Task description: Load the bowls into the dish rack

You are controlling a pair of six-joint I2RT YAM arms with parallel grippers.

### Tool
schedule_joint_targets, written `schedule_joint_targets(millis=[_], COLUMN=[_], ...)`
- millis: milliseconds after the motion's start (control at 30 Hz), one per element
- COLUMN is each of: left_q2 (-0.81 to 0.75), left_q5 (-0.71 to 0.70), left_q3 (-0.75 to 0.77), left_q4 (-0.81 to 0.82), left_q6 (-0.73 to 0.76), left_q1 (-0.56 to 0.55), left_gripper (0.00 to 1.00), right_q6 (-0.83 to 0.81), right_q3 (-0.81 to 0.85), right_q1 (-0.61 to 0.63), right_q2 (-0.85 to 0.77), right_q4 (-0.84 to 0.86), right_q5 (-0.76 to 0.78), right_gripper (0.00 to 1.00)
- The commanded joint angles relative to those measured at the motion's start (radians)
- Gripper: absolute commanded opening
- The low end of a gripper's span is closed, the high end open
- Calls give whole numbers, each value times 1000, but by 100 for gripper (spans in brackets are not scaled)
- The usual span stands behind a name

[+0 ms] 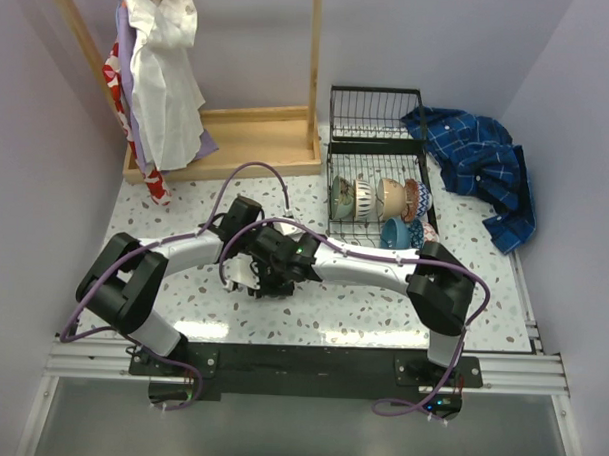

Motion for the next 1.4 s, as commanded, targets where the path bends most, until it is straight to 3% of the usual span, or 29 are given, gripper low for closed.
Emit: schedule_joint_targets(millis=[0,233,467,767,867,933,967,1133,1200,1367], left_q2=[66,-45,-79,-63,-42,-36,-36,-29,-39,-59], left_q5=[-146,-111,-54,-72,-97,-101,-101,-104,-106,-107], left_q3=[-58,-26,87,159,169,161,153,132,123,123], left_q4=[-50,-104,-217,-236,-246,-253,-251,-243,-227,-210], left_q6=[44,47,68,11,10,27,30,37,36,28], left_q1=[-7,1,6,15,18,22,24,39,50,64], left_gripper=[64,65,65,65,65,65,65,65,64,64], right_q6=[-23,-14,-6,25,31,32,31,26,40,65], right_q3=[61,67,84,53,65,76,81,110,121,122], right_q1=[-7,-7,-8,-7,-5,-7,-5,-7,-5,-7], right_q2=[-14,-45,-65,-39,-31,-31,-29,-26,-40,-63], right_q4=[13,14,-37,-52,-54,-55,-60,-81,-87,-90], right_q5=[-44,-38,5,3,8,17,17,0,-3,2], right_gripper=[11,0,0,0,11,24,25,14,0,0])
